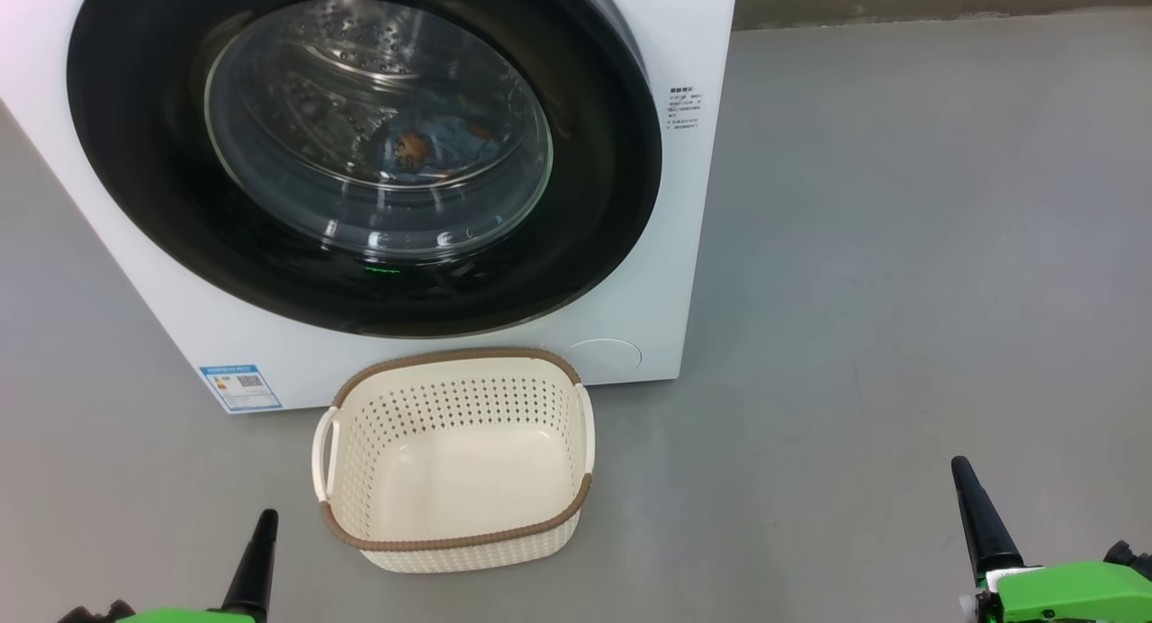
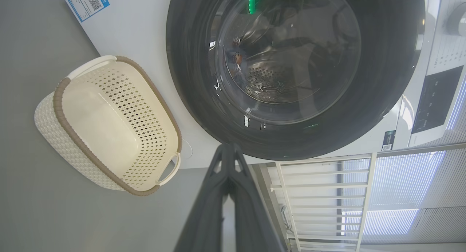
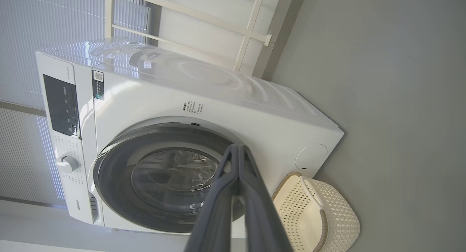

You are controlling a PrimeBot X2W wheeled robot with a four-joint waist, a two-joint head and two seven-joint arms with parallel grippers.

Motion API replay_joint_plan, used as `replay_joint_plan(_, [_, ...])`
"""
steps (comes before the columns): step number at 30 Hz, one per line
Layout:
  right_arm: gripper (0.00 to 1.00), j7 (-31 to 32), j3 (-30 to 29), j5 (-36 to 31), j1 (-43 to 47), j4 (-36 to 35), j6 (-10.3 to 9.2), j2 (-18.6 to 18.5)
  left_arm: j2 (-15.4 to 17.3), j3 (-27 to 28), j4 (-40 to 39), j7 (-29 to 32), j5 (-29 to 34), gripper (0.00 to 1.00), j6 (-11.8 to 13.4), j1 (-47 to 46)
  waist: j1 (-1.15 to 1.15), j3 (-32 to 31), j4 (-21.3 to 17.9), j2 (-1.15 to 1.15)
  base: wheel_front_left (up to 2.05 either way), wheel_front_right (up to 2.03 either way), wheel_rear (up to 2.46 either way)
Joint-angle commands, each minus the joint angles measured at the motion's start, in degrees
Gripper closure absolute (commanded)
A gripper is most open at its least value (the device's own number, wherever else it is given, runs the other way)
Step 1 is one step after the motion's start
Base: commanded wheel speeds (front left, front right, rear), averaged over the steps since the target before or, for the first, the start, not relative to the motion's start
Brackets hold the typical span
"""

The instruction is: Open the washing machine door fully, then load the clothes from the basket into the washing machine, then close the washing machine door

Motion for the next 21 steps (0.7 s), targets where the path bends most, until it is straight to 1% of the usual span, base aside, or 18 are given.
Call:
replay_joint_plan(1, [1.00,0.58,1.29,1.77,-2.56,-1.23,-0.01,-0.24,1.02,1.88,-1.11,0.59,-1.34,1.00,-0.14,-2.79,0.00,0.01,0.03,0.00,0.00,0.00,0.00])
replay_joint_plan(21, [1.00,3.95,1.56,14.47,-4.54,-0.33,-0.06,0.05,1.15,3.54,-0.94,4.04,-12.29,1.00,-0.15,-4.78,0.00,0.17,0.50,0.00,0.00,0.00,0.00])
